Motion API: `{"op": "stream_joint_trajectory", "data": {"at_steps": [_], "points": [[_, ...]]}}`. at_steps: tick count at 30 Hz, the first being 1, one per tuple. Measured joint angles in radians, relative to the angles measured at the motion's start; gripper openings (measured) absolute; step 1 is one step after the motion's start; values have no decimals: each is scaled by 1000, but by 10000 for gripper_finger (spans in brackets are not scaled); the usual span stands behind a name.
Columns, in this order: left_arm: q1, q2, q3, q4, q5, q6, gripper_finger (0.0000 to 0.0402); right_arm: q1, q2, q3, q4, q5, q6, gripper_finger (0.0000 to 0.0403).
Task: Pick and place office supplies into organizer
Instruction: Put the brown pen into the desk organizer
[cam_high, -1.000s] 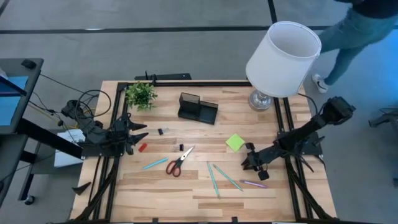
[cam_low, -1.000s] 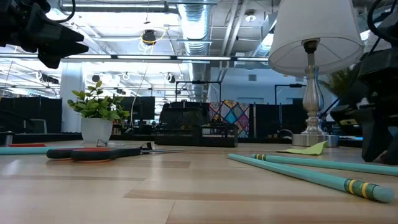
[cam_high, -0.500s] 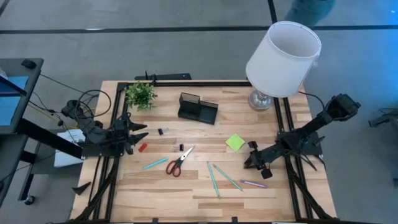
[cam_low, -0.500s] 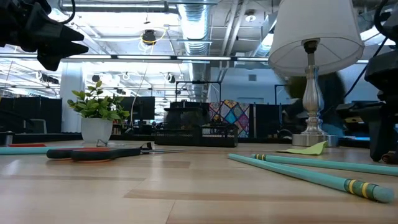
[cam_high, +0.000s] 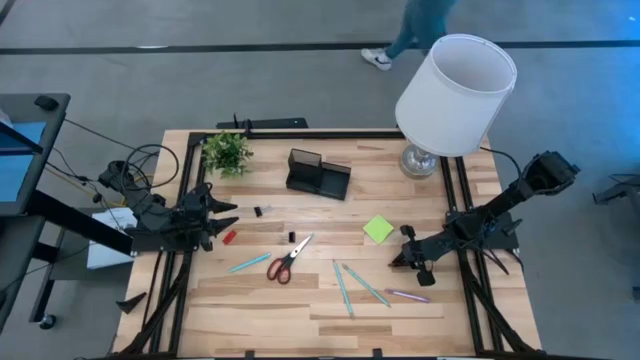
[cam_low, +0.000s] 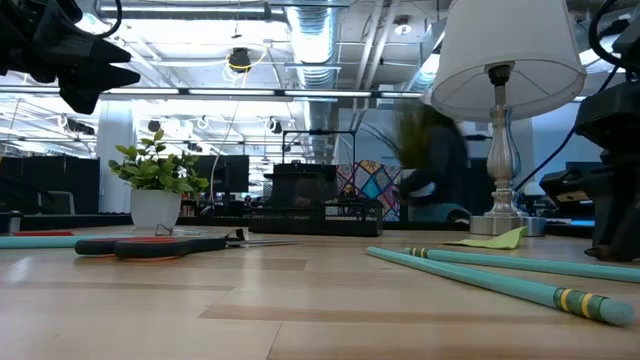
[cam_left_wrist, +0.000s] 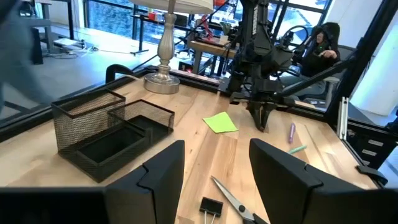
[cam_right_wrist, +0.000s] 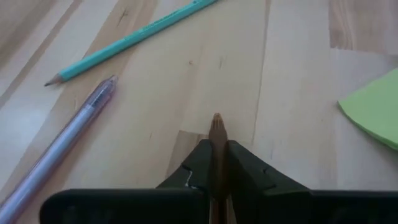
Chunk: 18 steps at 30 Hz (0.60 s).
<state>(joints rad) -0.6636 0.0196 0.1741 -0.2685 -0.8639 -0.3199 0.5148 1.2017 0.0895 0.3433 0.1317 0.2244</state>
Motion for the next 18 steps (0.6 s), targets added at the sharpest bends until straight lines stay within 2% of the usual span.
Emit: {"op": "stream_joint_trajectory", "data": {"at_steps": [4,6,11,14,18], "points": [[0,0,0,-6,0,0,178,-1,33,1,38,92,23,28],[0,0,0,-6,0,0,178,-2,66,0,111,147,22,27],[0,0,0,-12,-1,0,178,-17,176,1,492,282,28,28],[0,0,0,-12,-1,0,178,-54,250,22,722,293,38,29],[0,0,0,-12,-3,0,178,-126,339,104,886,292,-9,29]]}}
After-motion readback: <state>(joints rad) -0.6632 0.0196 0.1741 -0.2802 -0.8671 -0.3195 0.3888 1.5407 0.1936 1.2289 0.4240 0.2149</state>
